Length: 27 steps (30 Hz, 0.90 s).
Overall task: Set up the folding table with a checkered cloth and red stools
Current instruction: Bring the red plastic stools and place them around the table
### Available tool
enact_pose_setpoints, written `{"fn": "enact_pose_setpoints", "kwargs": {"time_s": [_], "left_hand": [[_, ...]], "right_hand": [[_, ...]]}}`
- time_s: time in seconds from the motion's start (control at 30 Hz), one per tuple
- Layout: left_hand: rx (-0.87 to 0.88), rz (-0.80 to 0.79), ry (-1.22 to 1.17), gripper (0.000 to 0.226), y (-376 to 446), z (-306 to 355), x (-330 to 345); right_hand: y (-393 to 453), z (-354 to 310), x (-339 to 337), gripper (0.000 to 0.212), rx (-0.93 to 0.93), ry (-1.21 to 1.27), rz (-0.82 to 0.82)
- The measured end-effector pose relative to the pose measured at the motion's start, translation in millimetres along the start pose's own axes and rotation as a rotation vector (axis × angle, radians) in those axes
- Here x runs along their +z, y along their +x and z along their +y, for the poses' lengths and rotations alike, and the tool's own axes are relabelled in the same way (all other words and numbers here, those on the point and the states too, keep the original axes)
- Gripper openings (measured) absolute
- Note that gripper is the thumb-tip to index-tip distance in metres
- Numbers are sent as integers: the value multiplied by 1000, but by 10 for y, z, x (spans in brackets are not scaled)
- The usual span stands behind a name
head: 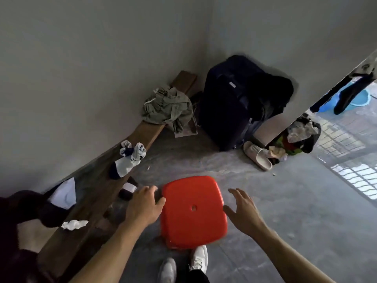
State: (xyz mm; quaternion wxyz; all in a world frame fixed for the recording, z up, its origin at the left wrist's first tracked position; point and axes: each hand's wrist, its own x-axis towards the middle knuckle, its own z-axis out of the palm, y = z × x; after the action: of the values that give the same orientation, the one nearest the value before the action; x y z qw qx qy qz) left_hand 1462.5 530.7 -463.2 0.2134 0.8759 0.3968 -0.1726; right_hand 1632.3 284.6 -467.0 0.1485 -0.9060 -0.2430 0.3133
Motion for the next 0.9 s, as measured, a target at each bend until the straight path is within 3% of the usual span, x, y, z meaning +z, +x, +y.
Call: {"fn": "enact_pose_setpoints", "kwargs": {"time_s": [0.2, 0.4, 0.5, 0.67, 0.9], "left_hand": [[41, -194, -64, 72, 537, -122, 1001], [-54, -239, -169, 93, 977, -212, 1834], [-81, -190, -227, 104, 985, -248, 2108], [-74, -115, -242, 108, 951, -316, 2248], [41, -75, -243, 105, 831, 24, 1872]], "right_hand": [[604, 339, 682, 76, 85, -24, -100], [1135, 707, 1334, 120, 179, 47, -140], [1196, 763, 1590, 128, 207, 116, -158], [1186, 838, 1871, 132, 234, 118, -31], [822, 761, 1488, 131, 332, 156, 65]]}}
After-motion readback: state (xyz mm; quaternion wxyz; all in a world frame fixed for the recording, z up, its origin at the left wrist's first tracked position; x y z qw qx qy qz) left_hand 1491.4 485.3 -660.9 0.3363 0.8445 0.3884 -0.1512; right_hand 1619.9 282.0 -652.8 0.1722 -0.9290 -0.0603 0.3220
